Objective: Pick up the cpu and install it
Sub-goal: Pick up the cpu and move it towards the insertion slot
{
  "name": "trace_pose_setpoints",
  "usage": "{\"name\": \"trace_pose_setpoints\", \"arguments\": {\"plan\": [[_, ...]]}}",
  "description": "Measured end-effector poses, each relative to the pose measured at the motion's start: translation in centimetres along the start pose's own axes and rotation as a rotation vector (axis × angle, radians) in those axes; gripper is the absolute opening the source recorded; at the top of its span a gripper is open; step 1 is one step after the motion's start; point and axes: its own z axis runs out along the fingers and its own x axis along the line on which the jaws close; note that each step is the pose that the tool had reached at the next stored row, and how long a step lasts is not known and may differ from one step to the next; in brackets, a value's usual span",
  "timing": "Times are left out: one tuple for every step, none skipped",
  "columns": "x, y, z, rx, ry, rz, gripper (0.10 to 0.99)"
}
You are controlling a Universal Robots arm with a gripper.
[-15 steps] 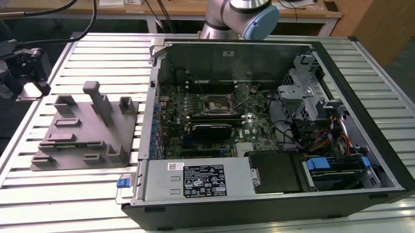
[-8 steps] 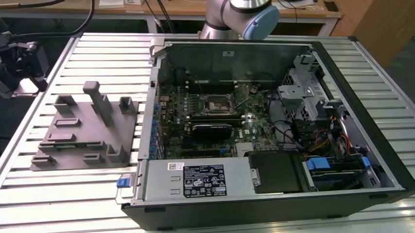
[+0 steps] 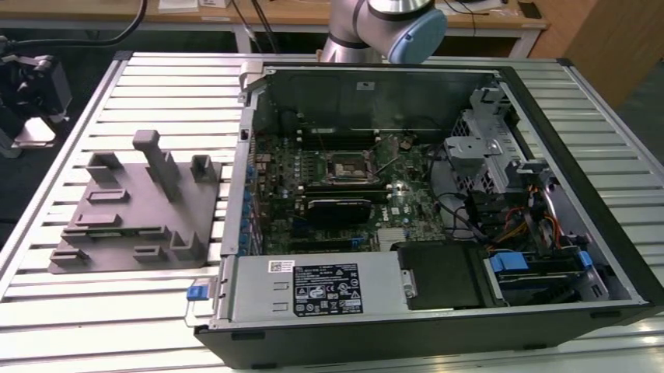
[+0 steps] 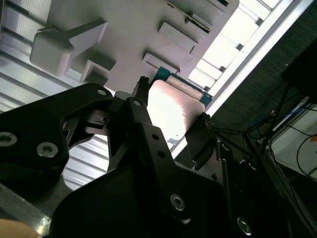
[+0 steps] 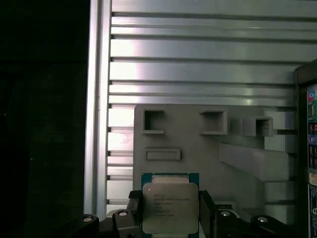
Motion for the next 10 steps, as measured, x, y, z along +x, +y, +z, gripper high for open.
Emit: {"name": "trace_pose_setpoints", "arguments": {"plan": [[0.00,0.01,-0.15,0.000,0.0000,0.000,0.545],[-0.01,0.02,-0.31,0.000,0.0000,0.000,0.545],[-0.01,0.03,-0.46,0.000,-0.0001,0.000,0.545],[-0.01,0.04,-0.64,0.000,0.0000,0.000,0.545],[-0.01,0.05,-0.81,0.000,0.0000,0.000,0.545],[-0.02,0.06,-0.98,0.000,0.0001,0.000,0.545],[-0.02,0.07,-1.16,0.000,0.0001,0.000,0.545],[-0.03,0.07,-1.32,0.000,-0.0001,0.000,0.545],[-0.03,0.09,-1.50,0.000,-0.0001,0.000,0.545],[-0.03,0.10,-1.68,0.000,0.0000,0.000,0.545]]}}
